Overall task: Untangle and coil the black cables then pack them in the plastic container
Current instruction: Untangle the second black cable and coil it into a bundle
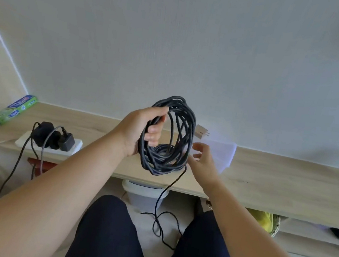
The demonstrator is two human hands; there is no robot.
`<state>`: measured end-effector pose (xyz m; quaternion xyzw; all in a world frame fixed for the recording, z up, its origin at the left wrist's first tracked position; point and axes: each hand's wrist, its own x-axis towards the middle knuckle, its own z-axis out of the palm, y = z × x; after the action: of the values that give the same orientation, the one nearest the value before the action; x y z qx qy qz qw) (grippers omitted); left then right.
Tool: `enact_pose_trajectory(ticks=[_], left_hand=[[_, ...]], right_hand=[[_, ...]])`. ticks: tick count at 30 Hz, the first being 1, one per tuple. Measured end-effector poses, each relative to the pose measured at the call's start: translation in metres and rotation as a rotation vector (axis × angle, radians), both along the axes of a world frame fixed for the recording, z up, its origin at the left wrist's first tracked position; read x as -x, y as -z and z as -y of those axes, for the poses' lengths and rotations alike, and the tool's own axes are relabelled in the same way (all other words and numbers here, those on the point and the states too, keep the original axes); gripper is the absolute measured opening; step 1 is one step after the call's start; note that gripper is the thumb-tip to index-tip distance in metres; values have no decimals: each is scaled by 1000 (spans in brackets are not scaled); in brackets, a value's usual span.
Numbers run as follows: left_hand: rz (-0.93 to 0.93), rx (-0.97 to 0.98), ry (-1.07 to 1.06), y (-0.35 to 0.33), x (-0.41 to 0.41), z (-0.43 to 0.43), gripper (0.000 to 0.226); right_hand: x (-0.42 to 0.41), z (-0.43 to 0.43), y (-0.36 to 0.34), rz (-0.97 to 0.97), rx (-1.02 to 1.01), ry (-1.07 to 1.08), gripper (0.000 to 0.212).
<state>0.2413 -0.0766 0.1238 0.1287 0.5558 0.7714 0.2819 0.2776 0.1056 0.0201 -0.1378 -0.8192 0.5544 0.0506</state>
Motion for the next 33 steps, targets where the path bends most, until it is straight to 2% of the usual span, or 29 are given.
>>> enact_pose_trajectory(ticks=[2, 3, 5, 8, 10, 12, 15, 18, 20, 21, 24, 27, 29, 31, 33], left_hand=[[43, 4, 38, 4, 2, 1, 21], [59, -5, 70, 4, 3, 1, 21], [77, -44, 133, 2, 5, 2, 23], [87, -105, 128, -8, 10, 8, 23], [80, -72, -20, -15, 16, 14, 24], [105, -68, -250, -16, 23, 19, 30], [251, -229, -598, -5, 35, 23, 36], [289, -318, -893, 9, 43, 22, 38], [230, -202, -1053, 21, 47, 20, 39], [181, -71, -1082, 27, 48, 18, 40], [-10, 358, -985, 46, 45, 8, 51], [-271, 599, -705, 57, 28, -9, 49], [-334, 671, -510, 55, 17, -21, 44], [-316, 710, -335, 52, 9, -28, 42], [-211, 615, -151, 50, 5, -31, 46]], right_hand=[[-3, -3, -12, 12, 124, -200, 46], [-5, -4, -16, 59, 162, -314, 35], [-9, -3, -17, 166, 87, -477, 17], [-7, -7, -6, 187, -66, -435, 24], [-2, -19, 0, 156, -126, -323, 27], [3, -36, 4, 153, -282, -263, 28], [4, -50, 18, 217, -380, -293, 23], [2, -38, 20, 197, -404, -362, 21], [-3, -22, 8, 123, -574, -502, 21], [-5, -12, 0, 74, -687, -594, 23], [-5, 16, -32, -172, -958, -786, 29], [2, 28, -66, -601, -1009, -699, 17], [9, 28, -78, -723, -965, -654, 18], [17, 25, -80, -749, -975, -629, 32], [21, 19, -81, -703, -935, -581, 43]])
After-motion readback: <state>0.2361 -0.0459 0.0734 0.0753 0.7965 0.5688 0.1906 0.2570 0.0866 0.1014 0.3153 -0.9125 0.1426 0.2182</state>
